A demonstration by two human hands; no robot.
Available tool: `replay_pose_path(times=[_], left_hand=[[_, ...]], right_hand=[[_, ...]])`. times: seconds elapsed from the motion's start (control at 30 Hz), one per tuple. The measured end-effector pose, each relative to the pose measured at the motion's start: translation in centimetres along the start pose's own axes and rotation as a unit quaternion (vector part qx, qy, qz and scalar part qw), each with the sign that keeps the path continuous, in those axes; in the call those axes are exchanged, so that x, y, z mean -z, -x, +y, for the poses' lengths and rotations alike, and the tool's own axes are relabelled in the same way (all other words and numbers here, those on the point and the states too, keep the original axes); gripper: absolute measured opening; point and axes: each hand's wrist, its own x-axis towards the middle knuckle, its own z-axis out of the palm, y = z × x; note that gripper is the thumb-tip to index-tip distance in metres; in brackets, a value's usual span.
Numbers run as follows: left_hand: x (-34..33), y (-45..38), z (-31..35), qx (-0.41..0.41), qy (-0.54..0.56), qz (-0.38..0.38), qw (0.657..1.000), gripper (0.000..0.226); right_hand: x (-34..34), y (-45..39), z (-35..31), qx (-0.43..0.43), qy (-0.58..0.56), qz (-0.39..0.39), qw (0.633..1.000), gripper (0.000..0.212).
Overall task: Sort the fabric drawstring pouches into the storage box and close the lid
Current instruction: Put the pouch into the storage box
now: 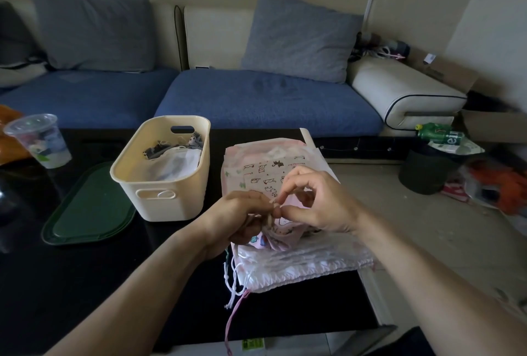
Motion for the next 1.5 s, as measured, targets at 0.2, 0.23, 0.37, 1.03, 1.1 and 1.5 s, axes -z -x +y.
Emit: replay_pose_path(times=[0.2, 0.23, 0.37, 1.03, 1.1, 1.5], left_hand=[[0.0, -0.1, -0.2, -0.002, -0.022, 0.004, 1.0, 0.026], [0.0, -0.1, -0.2, 0.002, -0.02, -0.002, 1.0, 0.027], [0.4, 0.0, -0.3, 0.023, -0.007, -0.046, 0.999, 0.031], [0.4, -0.3, -0.6, -0.072, -0.002, 0.049, 0.996, 0.021], [0.1, -0.6, -0.7, -0.079, 0.055, 0.106, 0.99, 0.021], [-0.3, -0.8, -1.0, -0.107, 0.075, 0.146, 0.981, 0.024]], right_hand=[[-0.2, -0.1, -0.4, 0.013, 0.055, -0.003, 0.998, 0.017], [-0.3, -0.1, -0.4, 0.01, 0.054, -0.008, 0.998, 0.022], [-0.9, -0.2, -0.4, -0.002, -0.002, -0.038, 0.999, 0.027], [-2.2, -0.7, -0.5, -0.074, -0.201, 0.022, 0.977, 0.012], [-1.9, -0.7, -0.6, -0.071, -0.22, 0.029, 0.973, 0.013], [-2.0, -0.7, 0.1, -0.001, 0.061, 0.068, 0.996, 0.013]])
